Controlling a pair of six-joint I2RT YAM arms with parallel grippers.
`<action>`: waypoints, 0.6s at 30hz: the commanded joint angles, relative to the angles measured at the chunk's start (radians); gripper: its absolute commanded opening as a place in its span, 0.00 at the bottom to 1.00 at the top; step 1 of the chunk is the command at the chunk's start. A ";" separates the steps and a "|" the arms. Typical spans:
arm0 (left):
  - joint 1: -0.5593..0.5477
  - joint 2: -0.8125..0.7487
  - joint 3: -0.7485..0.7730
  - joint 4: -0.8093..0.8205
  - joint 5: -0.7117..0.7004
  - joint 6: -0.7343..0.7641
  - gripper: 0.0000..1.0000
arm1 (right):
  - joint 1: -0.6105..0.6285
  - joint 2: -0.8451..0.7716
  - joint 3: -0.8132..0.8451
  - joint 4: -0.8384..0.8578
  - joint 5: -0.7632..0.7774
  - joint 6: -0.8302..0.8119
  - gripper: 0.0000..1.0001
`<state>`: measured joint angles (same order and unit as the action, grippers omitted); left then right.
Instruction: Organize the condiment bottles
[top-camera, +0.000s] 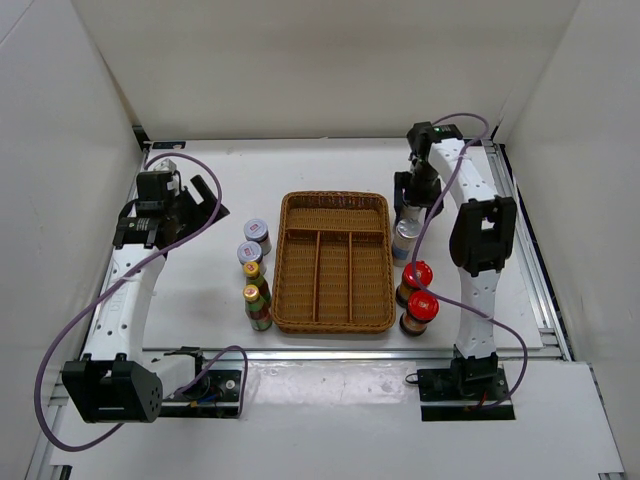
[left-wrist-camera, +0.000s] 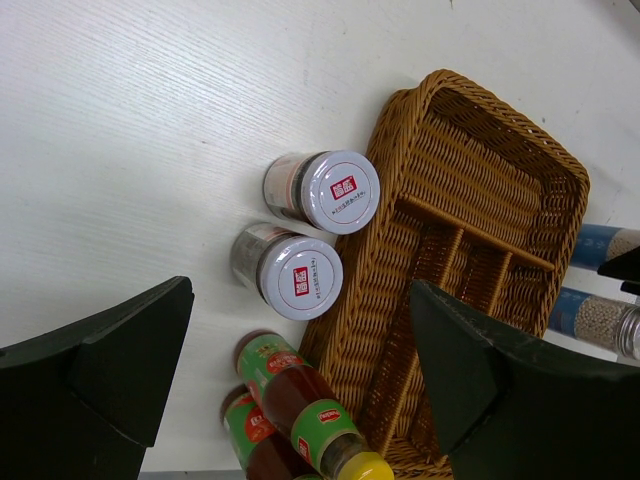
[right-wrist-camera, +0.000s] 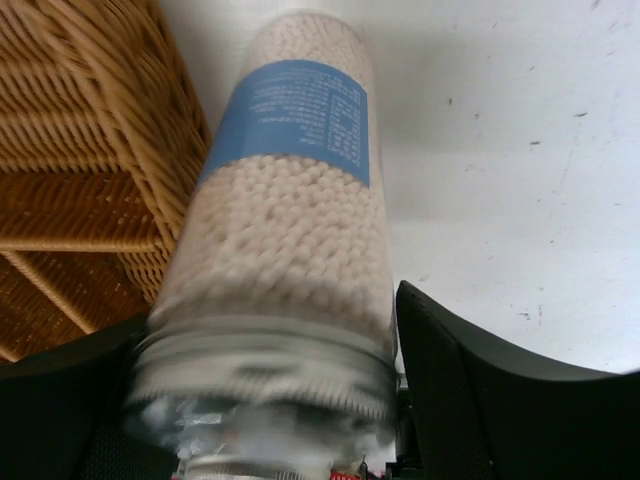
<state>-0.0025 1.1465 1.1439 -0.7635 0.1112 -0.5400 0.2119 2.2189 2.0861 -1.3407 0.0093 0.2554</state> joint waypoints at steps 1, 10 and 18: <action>0.002 -0.011 0.013 0.001 -0.007 -0.003 1.00 | 0.003 -0.005 0.093 -0.038 0.041 0.005 0.76; 0.002 -0.011 0.013 0.001 -0.007 -0.003 1.00 | 0.012 0.067 0.354 -0.169 0.093 -0.004 0.28; 0.002 -0.021 -0.006 0.001 -0.007 -0.012 1.00 | 0.078 0.062 0.679 -0.268 0.121 0.008 0.10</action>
<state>-0.0025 1.1465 1.1435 -0.7635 0.1112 -0.5411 0.2428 2.3367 2.6331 -1.3628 0.1268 0.2546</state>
